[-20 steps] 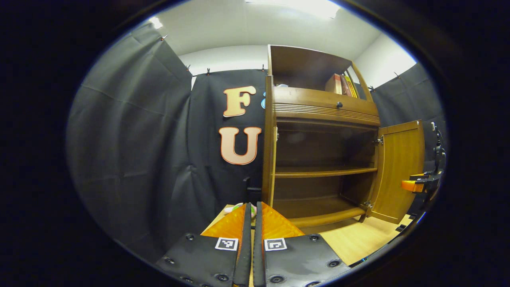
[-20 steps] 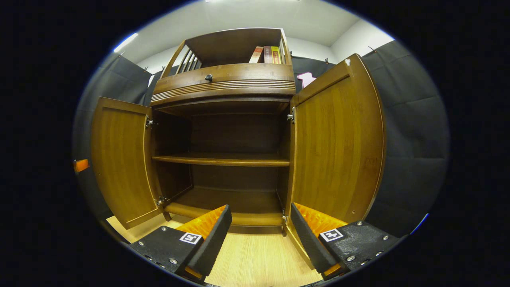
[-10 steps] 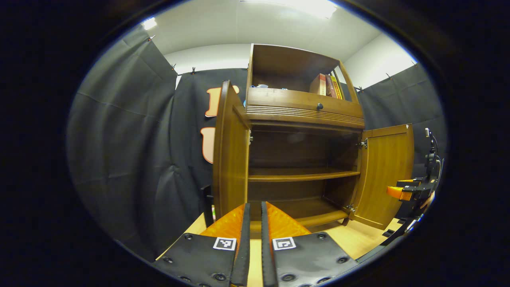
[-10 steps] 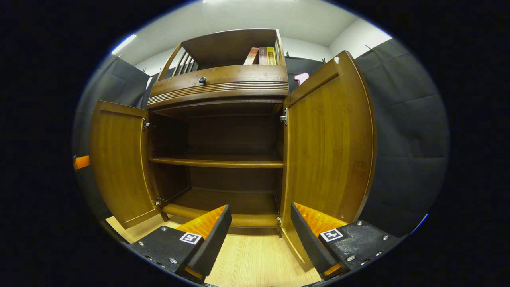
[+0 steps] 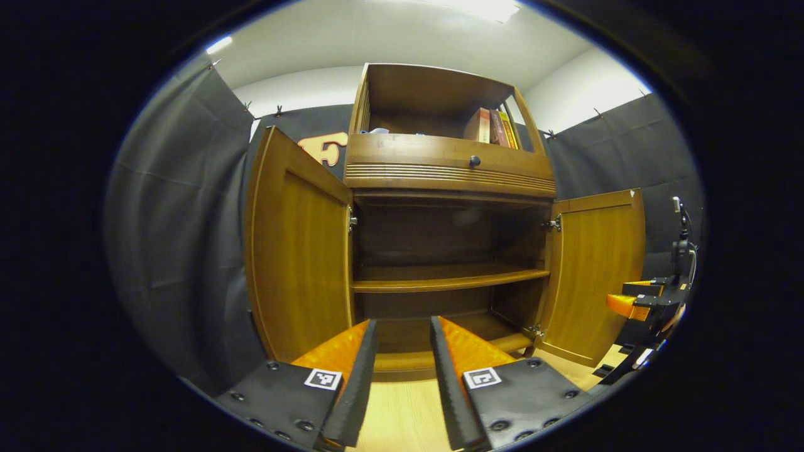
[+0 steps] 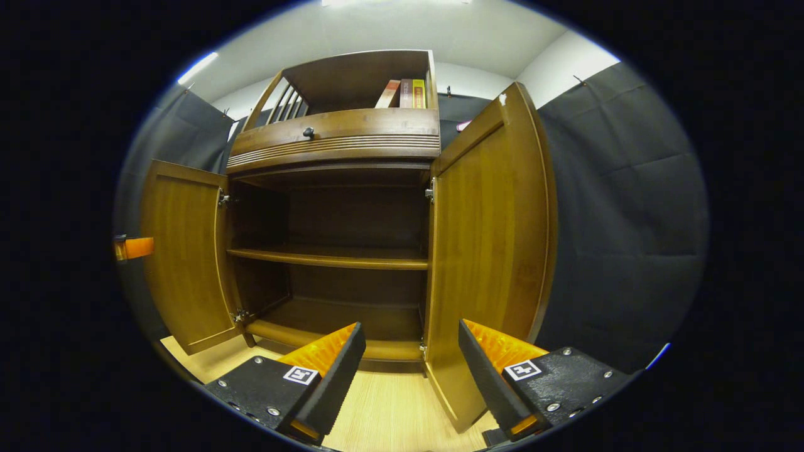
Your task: Open the right door of the double-door shoe cabinet with the right hand, and open the left door with the left hand.
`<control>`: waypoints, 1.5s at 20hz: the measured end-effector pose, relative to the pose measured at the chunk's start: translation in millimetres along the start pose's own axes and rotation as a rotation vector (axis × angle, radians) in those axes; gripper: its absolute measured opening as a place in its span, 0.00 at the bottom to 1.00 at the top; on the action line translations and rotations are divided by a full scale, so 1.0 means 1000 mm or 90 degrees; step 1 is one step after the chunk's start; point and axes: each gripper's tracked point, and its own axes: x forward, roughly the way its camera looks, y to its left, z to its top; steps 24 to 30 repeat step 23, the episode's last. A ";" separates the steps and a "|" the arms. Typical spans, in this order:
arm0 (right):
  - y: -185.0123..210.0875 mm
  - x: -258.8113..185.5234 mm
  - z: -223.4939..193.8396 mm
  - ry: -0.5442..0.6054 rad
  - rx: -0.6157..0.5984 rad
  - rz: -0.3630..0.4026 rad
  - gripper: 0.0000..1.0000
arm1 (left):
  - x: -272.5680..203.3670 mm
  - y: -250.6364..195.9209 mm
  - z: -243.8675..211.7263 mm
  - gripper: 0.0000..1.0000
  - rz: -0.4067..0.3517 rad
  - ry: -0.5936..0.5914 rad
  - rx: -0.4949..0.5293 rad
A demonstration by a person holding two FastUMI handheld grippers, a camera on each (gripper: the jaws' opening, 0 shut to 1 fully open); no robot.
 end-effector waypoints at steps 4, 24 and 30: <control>-0.017 -0.002 0.006 -0.009 0.000 -0.013 0.92 | 0.016 -0.013 0.000 0.86 -0.001 -0.001 0.004; 0.012 0.006 0.013 -0.012 0.001 0.026 1.00 | 0.012 0.014 0.013 0.99 0.055 -0.028 0.020; 0.012 0.006 0.013 -0.012 0.001 0.026 1.00 | 0.012 0.014 0.013 0.99 0.055 -0.028 0.020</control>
